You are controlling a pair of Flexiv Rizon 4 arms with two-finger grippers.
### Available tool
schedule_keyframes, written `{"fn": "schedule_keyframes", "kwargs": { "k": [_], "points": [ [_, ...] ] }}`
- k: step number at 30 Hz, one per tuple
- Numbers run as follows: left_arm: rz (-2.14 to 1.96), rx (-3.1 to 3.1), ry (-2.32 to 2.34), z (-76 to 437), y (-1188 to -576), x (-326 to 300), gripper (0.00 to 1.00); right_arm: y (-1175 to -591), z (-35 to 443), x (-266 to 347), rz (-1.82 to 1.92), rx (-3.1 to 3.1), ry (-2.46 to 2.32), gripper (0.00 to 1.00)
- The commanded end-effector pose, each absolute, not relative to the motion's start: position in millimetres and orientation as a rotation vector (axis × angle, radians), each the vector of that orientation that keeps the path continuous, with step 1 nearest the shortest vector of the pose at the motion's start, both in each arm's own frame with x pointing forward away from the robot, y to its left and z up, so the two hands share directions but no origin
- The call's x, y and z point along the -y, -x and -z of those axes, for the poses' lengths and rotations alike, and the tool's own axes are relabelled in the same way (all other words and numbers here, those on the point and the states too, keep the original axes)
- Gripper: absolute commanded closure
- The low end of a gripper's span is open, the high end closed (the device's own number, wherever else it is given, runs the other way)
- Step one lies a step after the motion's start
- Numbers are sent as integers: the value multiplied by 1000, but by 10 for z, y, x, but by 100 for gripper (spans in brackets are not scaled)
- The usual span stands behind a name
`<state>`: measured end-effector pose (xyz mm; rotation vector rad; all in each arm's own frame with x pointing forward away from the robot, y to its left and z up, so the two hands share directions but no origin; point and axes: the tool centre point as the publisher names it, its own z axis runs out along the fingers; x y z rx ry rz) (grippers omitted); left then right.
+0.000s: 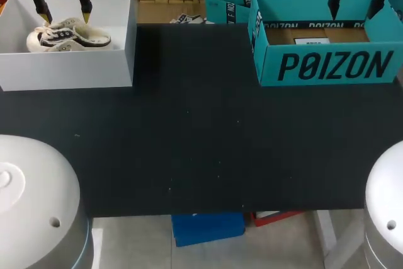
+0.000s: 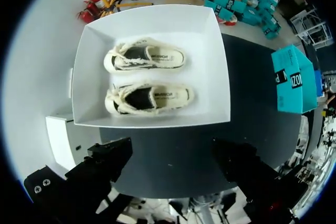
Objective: Take the shoe out of the shoebox, open the shoe tongue, remove and reinsert the insole, then place the shoe into the shoebox
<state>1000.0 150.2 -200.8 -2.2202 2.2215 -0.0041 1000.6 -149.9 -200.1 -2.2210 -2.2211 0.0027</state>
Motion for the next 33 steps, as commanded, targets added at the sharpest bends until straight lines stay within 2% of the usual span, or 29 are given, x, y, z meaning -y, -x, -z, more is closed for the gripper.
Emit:
{"fn": "schedule_keyframes", "kwargs": {
  "k": [1, 6, 10, 24, 27, 33],
  "points": [
    [4, -2221, 2220, 2008, -10001, -1502, 0, -10006, 2001, 1499, -3, 2221, 2221, 0],
    [95, -2495, 1921, 2030, -10054, -1510, 0, -10006, 2001, 1499, -3, 2221, 2221, 0],
    [160, -2743, 1505, 2010, -10114, -1504, 0, -10006, 2001, 1499, -3, 2221, 2221, 0],
    [-39, -3138, 111, 2009, -10300, -1754, 0, -10006, 2001, 1499, -3, 2221, 2221, 0],
    [-75, -3148, -56, 2031, -10335, -1812, 0, -10006, 2001, 1499, -3, 2221, 2221, 0],
    [-50, -3101, -52, 2050, -10376, -1808, 0, -10006, 2001, 1499, -3, 2221, 2221, 0]
  ]
}}
